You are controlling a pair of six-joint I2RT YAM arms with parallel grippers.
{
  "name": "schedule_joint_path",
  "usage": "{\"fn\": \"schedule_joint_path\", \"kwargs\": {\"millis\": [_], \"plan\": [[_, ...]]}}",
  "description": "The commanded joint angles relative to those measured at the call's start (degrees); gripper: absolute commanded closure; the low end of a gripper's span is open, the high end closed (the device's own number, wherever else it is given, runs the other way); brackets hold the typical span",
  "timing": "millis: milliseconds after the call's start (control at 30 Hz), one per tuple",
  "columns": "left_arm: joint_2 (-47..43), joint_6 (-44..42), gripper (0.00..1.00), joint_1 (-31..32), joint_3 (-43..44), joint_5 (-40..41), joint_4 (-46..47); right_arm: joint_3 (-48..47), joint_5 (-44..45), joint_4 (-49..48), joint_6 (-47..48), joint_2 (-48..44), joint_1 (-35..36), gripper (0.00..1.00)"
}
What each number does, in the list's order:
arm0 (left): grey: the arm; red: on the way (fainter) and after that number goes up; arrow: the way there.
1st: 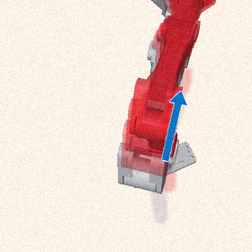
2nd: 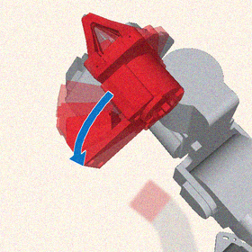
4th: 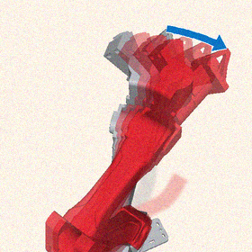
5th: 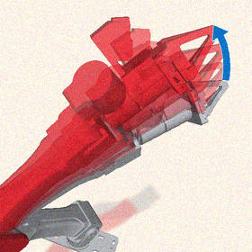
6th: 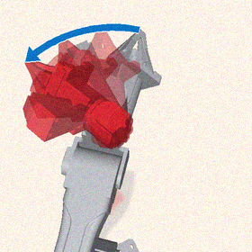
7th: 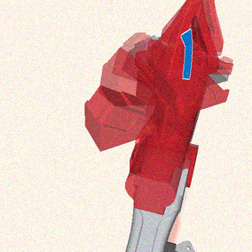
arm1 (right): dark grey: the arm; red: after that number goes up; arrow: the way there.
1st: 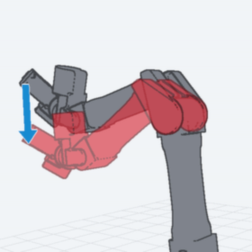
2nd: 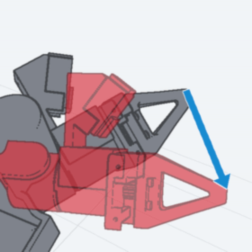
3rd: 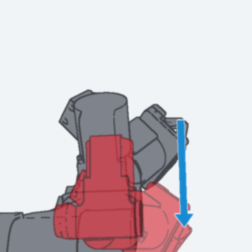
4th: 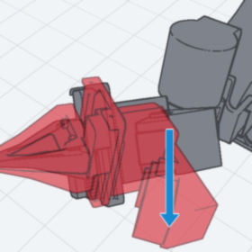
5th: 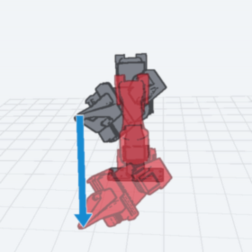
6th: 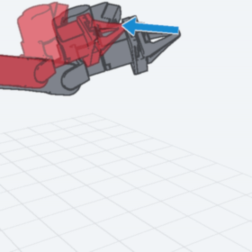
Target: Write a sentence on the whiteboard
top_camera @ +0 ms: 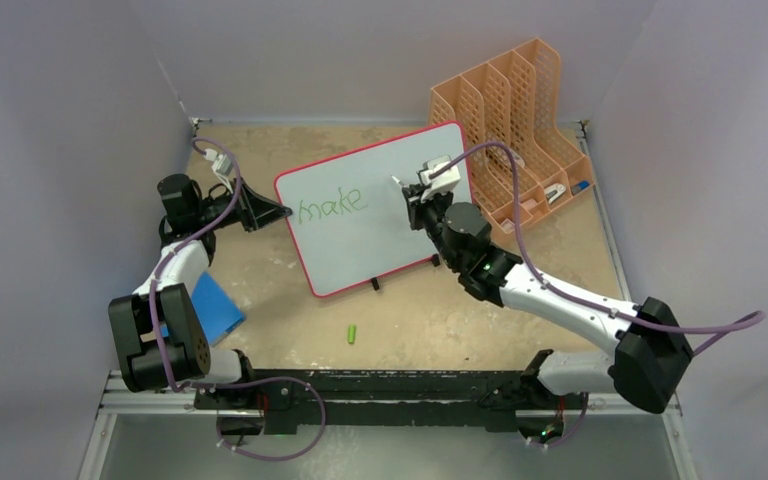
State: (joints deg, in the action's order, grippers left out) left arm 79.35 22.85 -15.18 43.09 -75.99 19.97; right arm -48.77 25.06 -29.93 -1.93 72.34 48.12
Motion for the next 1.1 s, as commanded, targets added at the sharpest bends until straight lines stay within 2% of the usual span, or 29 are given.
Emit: {"fn": "schedule_joint_path", "kwargs": {"millis": [0,1067], "plan": [[-1.04,-2.71,1.0,1.38,1.12,-0.04,-0.81,-2.0,-3.16,-2.94,-0.22,0.89,-0.66,1.0],[-1.13,-2.46,1.0,1.38,1.12,-0.13,-0.65,-4.18,-2.21,-1.3,3.18,6.01,-0.57,1.0]]}}
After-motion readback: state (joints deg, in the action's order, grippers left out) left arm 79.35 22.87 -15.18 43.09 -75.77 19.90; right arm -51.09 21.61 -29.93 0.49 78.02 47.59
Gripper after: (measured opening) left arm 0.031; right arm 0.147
